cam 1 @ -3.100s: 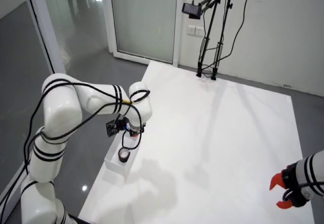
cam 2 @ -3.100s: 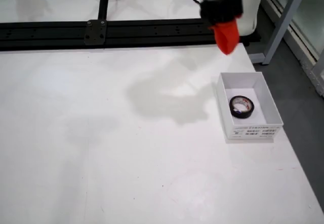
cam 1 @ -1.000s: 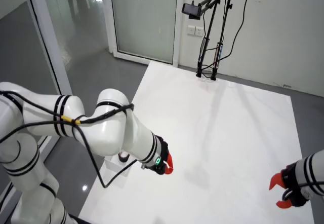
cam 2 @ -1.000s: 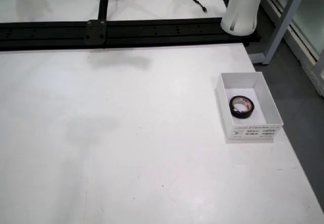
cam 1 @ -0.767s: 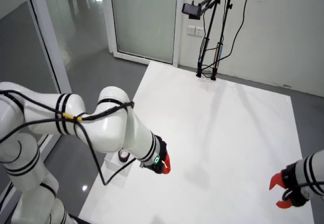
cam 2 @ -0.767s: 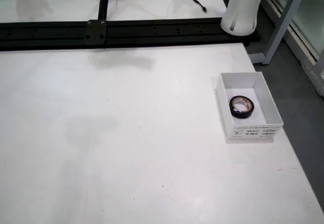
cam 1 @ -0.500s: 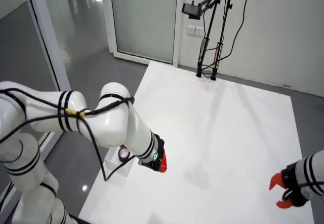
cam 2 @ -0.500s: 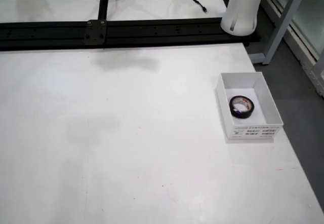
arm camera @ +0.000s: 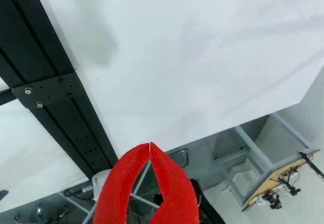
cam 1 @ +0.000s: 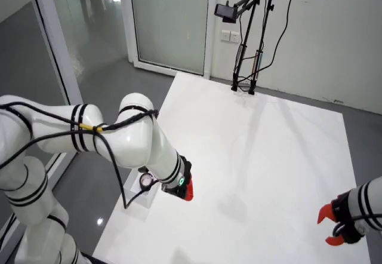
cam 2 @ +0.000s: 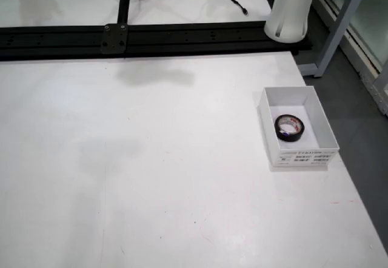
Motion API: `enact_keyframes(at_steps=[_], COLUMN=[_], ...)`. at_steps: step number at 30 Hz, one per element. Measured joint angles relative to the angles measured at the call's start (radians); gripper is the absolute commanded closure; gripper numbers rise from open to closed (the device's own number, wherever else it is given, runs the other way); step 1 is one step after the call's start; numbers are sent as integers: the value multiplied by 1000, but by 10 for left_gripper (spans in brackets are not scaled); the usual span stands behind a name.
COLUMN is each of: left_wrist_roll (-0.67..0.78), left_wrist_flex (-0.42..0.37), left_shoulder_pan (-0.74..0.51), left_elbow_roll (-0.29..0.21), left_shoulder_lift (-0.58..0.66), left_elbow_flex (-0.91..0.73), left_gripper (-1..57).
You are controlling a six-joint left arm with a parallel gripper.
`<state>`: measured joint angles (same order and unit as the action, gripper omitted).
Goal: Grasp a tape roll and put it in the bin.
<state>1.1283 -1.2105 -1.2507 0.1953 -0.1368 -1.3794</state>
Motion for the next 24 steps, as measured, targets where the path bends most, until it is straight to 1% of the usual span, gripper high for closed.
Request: enact_keyframes(at_steps=[24], left_wrist_roll=[-4], left_wrist_flex=[-12], left_shoulder_pan=[39], left_elbow_roll=[-8], left_shoulder_lift=[-3], left_elbow_flex=[0], left_gripper=[564])
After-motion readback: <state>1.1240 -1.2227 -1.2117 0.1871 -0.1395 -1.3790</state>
